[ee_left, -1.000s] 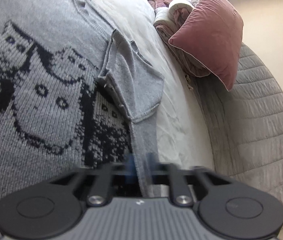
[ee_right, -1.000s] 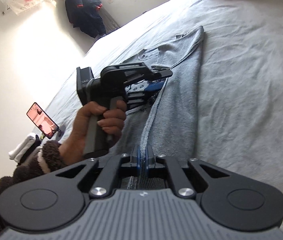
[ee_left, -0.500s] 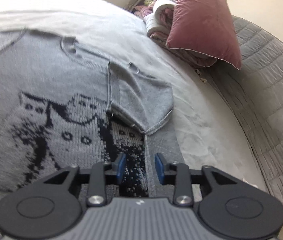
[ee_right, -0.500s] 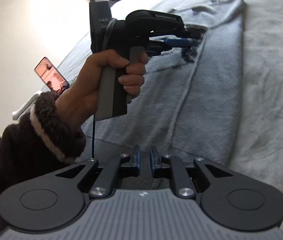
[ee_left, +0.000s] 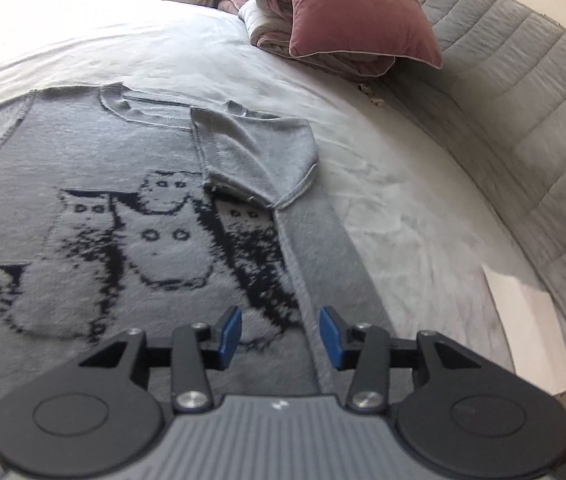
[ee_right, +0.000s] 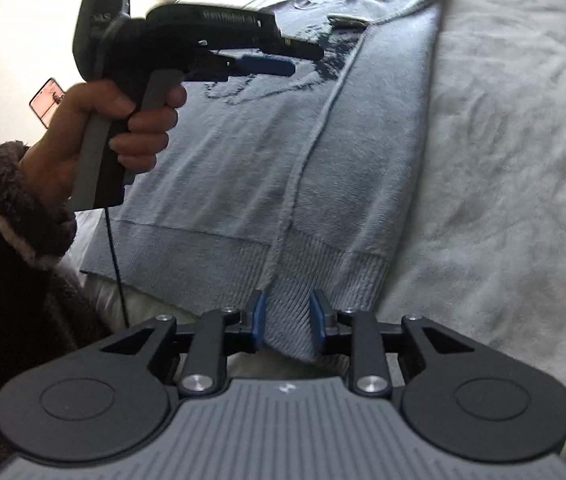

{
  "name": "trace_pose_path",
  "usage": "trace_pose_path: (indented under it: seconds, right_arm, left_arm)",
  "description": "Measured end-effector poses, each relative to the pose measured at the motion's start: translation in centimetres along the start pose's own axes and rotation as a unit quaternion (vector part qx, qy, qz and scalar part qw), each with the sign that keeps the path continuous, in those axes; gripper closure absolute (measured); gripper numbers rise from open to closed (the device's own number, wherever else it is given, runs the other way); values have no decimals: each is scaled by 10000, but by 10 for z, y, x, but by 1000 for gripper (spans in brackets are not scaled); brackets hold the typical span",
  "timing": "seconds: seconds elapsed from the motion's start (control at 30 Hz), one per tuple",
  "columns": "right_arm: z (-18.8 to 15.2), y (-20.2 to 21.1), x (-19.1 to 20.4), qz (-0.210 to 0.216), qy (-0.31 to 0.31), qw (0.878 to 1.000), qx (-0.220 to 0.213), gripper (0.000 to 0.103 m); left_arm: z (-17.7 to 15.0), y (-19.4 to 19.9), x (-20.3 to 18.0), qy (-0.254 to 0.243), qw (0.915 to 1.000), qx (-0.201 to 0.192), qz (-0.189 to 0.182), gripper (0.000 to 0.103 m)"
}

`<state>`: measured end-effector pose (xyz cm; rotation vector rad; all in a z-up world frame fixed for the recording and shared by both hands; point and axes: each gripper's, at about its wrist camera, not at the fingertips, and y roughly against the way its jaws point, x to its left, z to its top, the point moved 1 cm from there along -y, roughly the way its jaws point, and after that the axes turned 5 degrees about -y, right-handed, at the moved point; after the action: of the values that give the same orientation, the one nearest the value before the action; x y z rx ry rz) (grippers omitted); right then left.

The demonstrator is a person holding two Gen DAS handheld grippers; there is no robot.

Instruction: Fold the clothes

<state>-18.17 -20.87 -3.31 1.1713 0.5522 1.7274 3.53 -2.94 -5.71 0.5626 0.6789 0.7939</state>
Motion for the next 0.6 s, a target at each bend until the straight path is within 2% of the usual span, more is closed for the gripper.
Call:
trace_pose_path:
  seconds: [0.1,0.17,0.23,0.4,0.47,0.6]
  right_arm:
    - [7,4,-2,-132,-49,9995,-270,65]
    - [9,-2,-7,-306,-100,9991,-293,65]
    - [6,-10,-8,-422,-149,9990,-60,65]
    - [-2,-7,17,-691,336,9966,302,62]
    - [7,-2,23,-629,334,9970,292,62]
    - [39,-4,37,-434,401,9982,-20,55]
  left_arm:
    - [-1,9,8,-24,9999,5,164,57]
    - [-2,18,14,-27,9997,-23,244,55]
    - [-2,27,22,-41,9993,-88,350,52]
    - [-3,45,49,64,9976,-325,612,44]
    - [-2,50,62,188,9963,-376,744,43]
    - [-1,65,93,487,9904,-553,1173,36]
